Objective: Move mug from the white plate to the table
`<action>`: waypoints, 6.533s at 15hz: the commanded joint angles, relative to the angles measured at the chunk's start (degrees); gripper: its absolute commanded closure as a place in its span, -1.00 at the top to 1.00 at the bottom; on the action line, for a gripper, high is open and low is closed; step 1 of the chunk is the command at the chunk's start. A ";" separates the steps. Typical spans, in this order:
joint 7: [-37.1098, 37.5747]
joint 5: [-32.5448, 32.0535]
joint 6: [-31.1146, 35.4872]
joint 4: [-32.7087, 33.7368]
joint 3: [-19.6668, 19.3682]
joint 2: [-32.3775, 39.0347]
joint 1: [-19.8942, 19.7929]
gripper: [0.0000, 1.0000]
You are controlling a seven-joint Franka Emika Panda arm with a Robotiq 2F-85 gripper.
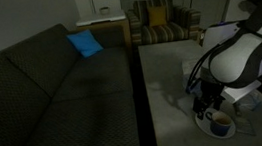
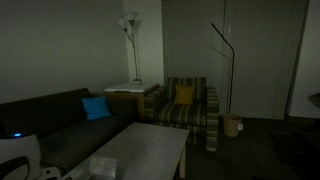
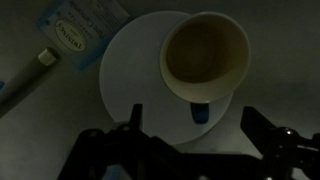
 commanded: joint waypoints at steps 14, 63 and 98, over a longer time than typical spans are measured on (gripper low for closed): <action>-1.81 0.30 -3.14 7.95 1.97 5.15 -1.79 1.00; 3.86 -0.12 -13.02 5.90 0.83 1.16 -0.10 -0.13; 7.11 -0.28 -19.03 7.25 -1.89 -1.49 5.88 -0.93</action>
